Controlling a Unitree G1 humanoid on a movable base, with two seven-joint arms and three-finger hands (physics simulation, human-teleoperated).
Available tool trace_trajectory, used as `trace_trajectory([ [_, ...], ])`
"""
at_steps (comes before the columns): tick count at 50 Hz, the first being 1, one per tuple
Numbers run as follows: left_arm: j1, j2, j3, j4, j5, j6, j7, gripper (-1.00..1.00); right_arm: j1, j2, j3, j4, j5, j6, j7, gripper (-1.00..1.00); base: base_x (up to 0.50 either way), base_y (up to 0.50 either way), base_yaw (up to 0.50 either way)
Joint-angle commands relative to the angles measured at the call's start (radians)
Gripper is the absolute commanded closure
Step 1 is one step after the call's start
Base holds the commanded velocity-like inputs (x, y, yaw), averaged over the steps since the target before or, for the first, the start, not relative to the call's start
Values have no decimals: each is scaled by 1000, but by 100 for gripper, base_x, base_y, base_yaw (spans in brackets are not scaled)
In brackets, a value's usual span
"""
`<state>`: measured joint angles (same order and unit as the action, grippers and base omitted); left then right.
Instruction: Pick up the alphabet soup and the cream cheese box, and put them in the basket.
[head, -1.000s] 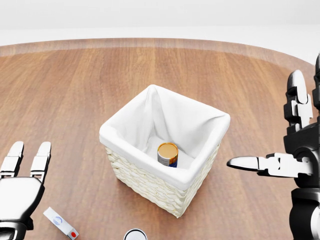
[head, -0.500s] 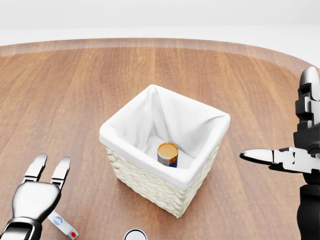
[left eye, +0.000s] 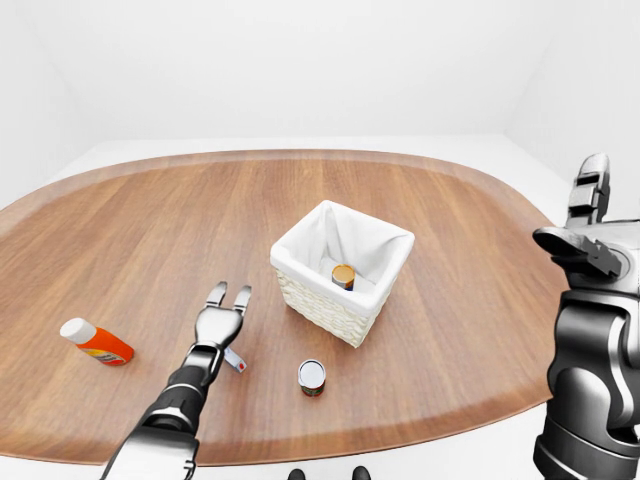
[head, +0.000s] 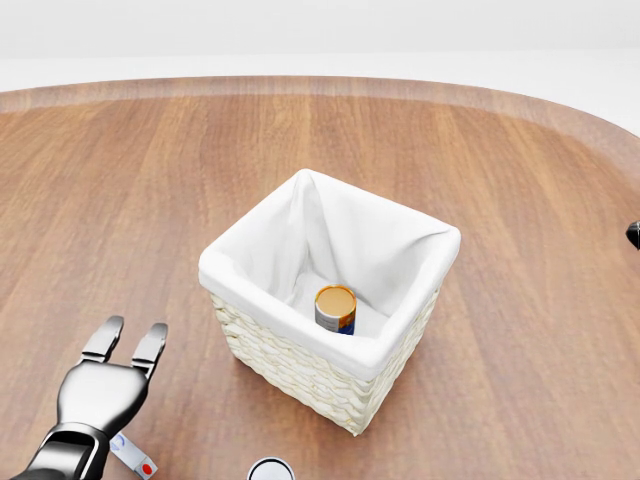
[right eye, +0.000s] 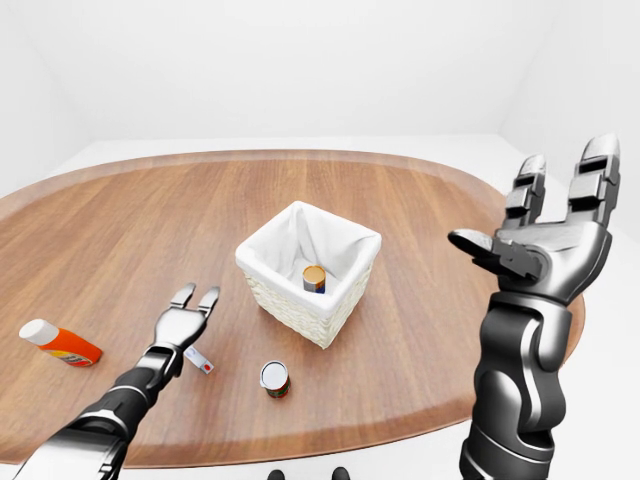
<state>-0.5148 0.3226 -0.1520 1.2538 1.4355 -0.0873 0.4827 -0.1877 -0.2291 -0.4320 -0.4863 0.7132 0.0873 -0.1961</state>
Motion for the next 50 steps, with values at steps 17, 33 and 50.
trace_trajectory([
  [17,-21,-60,-6,77,-72,0,-171,-100,-11,-80,-28,4,180,0,-116,-100,0,0,0],
  [33,3,-69,-9,89,-88,0,-296,-100,-8,-82,-39,-7,216,0,-133,-100,0,0,0],
  [50,14,-72,8,104,-147,0,-420,-56,11,-98,-76,-63,409,0,-175,-100,0,0,0],
])
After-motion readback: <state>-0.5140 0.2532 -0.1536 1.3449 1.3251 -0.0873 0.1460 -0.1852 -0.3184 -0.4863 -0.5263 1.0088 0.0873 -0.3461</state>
